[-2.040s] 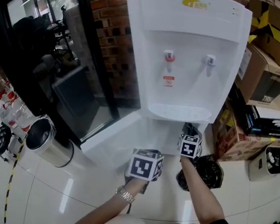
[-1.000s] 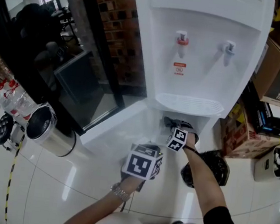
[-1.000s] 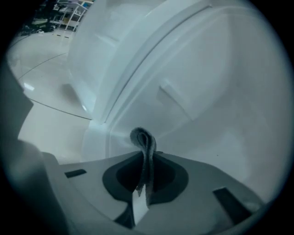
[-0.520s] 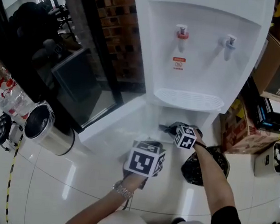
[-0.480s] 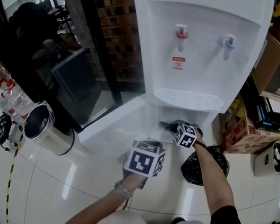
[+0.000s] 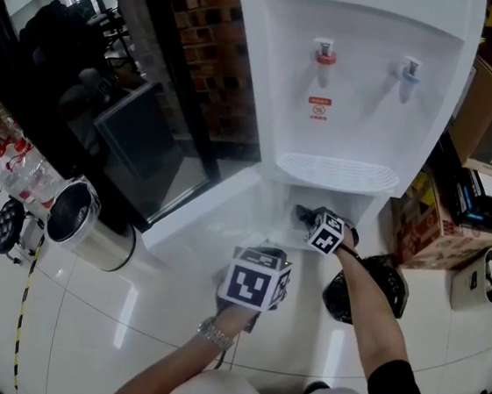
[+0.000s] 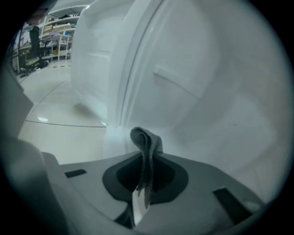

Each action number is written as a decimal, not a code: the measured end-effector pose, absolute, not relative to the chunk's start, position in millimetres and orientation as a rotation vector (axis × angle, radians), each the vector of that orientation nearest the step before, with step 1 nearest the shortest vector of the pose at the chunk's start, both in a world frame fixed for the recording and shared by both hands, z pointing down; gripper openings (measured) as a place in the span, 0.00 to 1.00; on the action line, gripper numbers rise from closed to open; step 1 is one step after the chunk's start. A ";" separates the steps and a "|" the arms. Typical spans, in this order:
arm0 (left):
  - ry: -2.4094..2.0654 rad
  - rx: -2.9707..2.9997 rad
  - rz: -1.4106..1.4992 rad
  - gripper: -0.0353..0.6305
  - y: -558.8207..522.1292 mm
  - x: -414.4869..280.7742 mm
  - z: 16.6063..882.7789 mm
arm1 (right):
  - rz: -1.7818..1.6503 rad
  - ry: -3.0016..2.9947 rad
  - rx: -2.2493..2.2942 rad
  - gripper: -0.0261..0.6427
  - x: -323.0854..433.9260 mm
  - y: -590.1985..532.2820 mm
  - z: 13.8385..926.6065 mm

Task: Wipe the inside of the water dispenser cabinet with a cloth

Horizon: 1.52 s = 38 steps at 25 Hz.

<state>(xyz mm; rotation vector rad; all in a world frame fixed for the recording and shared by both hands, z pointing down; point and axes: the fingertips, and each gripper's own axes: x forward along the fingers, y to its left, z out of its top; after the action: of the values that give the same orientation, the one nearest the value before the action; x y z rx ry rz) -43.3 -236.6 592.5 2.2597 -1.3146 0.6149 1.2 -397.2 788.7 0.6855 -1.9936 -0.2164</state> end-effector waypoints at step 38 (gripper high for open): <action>-1.316 2.276 0.616 0.06 -235.3 -40.7 585.2 | 0.364 -2.128 1.287 0.06 45.8 -441.3 771.7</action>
<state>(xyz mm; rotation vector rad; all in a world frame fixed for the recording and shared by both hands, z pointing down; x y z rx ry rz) -40.7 -235.3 585.2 2.2758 -1.3160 0.6162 45.8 -441.3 771.7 1.2872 -2.1278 0.3645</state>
